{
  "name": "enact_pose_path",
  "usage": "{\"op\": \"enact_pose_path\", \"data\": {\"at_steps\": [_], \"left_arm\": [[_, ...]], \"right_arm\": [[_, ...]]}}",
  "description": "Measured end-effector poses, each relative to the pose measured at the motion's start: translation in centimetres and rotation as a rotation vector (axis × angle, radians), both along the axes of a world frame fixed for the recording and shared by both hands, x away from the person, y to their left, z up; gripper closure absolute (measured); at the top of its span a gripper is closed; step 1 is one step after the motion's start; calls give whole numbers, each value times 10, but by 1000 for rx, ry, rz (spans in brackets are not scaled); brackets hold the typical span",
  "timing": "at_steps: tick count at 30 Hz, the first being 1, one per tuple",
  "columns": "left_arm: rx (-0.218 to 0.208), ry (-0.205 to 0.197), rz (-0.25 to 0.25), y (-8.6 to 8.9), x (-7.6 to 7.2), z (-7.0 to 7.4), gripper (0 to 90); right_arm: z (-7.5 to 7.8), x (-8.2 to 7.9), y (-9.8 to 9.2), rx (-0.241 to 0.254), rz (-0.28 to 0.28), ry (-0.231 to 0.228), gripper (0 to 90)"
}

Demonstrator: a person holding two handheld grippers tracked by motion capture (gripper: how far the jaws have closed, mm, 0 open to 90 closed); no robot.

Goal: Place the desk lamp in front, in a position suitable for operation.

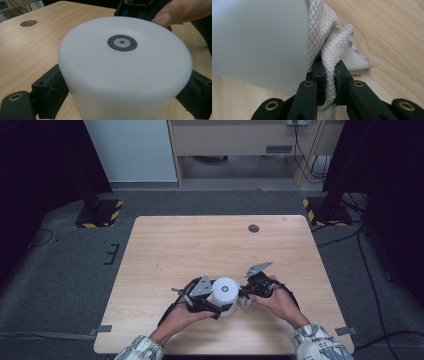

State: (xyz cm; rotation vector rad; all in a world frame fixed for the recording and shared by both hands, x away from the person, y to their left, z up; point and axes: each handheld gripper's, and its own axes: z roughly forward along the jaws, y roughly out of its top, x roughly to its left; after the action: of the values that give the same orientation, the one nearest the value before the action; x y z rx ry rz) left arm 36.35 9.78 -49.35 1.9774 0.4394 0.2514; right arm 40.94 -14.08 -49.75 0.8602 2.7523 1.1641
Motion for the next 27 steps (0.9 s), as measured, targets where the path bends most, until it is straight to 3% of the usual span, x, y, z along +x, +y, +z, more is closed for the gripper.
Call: {"op": "enact_pose_path", "data": {"at_steps": [7,14,19,27], "left_arm": [[-1,1,1,0,0,0,77],[-1,2,1,0,0,0,77],[-1,2,1,0,0,0,77],[-1,1,1,0,0,0,77]], "right_arm": [[14,-8,-9,35,-1,-29,823],[32,-2,-8,80,23,-66,824],[23,6,-1,63,29,-38,824],[7,5,1,17,23,-24,824]]}}
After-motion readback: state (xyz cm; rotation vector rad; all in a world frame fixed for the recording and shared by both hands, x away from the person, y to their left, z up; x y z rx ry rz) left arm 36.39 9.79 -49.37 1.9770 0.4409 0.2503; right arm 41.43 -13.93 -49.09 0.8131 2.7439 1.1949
